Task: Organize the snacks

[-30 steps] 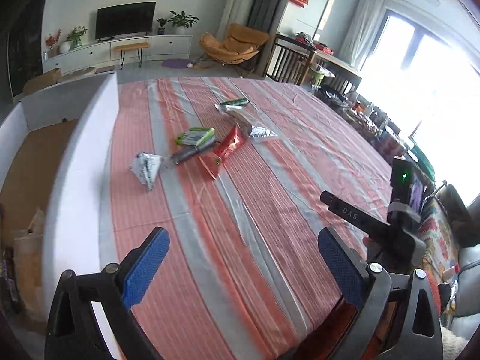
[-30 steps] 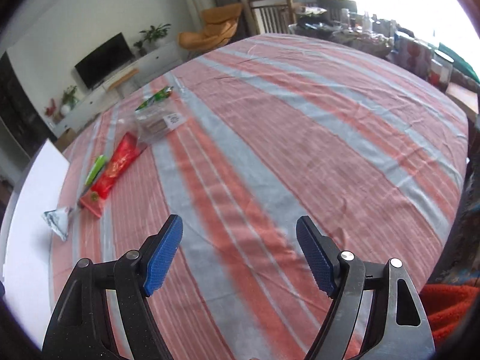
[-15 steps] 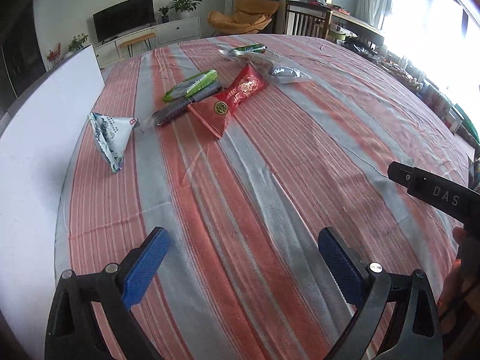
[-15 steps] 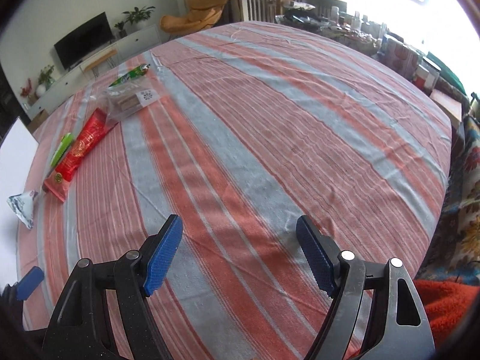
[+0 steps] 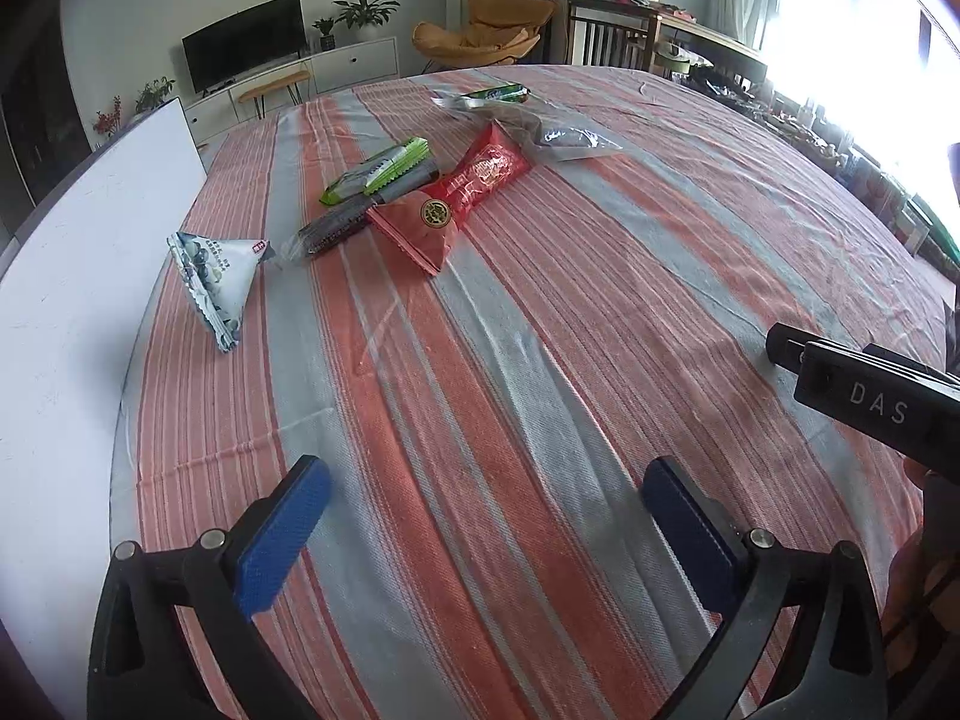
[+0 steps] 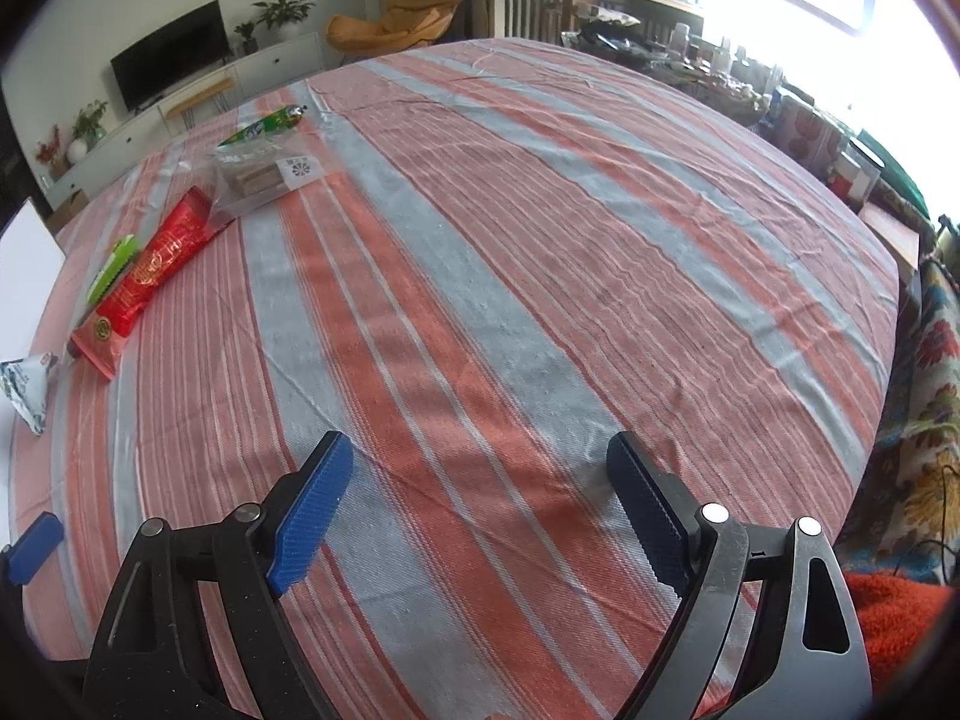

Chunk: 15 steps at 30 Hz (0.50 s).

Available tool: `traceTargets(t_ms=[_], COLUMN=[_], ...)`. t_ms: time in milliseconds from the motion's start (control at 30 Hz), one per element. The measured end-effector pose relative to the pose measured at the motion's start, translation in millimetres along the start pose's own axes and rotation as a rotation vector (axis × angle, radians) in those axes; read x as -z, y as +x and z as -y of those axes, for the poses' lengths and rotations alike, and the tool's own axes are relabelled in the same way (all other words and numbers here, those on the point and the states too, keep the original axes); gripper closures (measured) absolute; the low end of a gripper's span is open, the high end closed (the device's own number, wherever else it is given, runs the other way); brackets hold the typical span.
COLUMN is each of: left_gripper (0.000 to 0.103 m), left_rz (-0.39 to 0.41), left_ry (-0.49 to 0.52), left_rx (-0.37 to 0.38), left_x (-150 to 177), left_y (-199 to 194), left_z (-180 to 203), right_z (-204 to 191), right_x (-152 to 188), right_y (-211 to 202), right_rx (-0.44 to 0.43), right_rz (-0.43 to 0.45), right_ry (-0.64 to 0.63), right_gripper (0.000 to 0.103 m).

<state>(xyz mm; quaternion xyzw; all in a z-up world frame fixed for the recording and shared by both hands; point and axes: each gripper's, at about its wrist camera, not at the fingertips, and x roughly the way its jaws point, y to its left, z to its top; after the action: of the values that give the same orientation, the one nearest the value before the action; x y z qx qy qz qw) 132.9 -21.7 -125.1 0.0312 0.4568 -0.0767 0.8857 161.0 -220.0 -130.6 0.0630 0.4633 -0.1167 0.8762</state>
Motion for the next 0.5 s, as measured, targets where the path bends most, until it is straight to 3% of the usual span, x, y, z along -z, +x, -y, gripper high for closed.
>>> traceTargets(t_ms=[500], left_gripper=[0.000], left_rz=[0.000], left_ry=[0.000], left_rx=[0.000], left_x=[0.2], left_y=[-0.1], left_z=[0.4], right_z=[-0.7], right_x=[0.6], right_y=[-0.6], right_rx=[0.002], right_rz=[0.002], right_ry=[-0.002], right_gripper=[0.012])
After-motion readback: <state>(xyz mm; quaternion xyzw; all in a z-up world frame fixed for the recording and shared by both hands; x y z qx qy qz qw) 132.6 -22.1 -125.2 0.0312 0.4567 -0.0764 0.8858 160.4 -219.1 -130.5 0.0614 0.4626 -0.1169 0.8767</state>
